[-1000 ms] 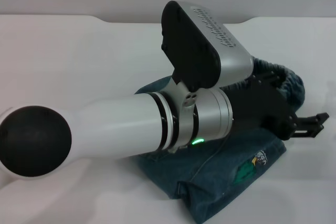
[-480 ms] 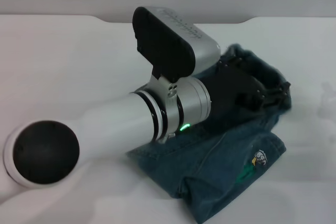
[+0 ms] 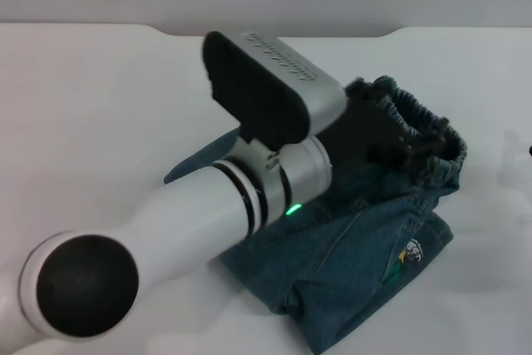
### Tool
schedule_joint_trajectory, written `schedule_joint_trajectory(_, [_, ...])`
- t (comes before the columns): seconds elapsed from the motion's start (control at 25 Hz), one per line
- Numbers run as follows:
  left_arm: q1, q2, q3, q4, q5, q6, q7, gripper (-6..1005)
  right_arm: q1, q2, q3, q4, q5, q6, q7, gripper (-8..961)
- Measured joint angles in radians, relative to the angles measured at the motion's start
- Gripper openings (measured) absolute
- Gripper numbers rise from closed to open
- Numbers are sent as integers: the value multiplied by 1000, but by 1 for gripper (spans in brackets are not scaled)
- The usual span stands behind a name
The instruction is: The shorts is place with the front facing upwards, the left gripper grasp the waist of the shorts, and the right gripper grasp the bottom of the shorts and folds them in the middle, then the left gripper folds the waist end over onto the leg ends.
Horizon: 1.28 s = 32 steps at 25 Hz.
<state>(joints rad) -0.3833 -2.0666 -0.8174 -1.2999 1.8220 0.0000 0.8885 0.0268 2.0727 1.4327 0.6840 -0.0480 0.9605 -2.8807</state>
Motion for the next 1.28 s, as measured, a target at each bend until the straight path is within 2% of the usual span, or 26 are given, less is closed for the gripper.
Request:
schedule_joint_trajectory(0.28, [86, 6, -8, -40, 29, 97, 4, 843, -21, -1, -1, 6, -84, 98, -2, 0])
schedule_joint_trajectory(0.48, [110, 4, -4, -35, 80, 210, -2, 843, 10, 2, -26, 3, -191, 94, 25, 0])
schedule_joint_trajectory(0.76, [130, 5, -8, -30, 84, 274, -24, 843, 131, 3, -218, -6, -199, -75, 83, 0])
schedule_joint_trajectory(1.0, [130, 5, -7, -26, 85, 275, -30, 844, 167, 1, -318, 44, -201, -136, 84, 0])
schedule_joint_trajectory(1.28, [124, 3, -2, -11, 81, 269, -30, 844, 153, 2, -250, 55, -210, -152, 5, 0])
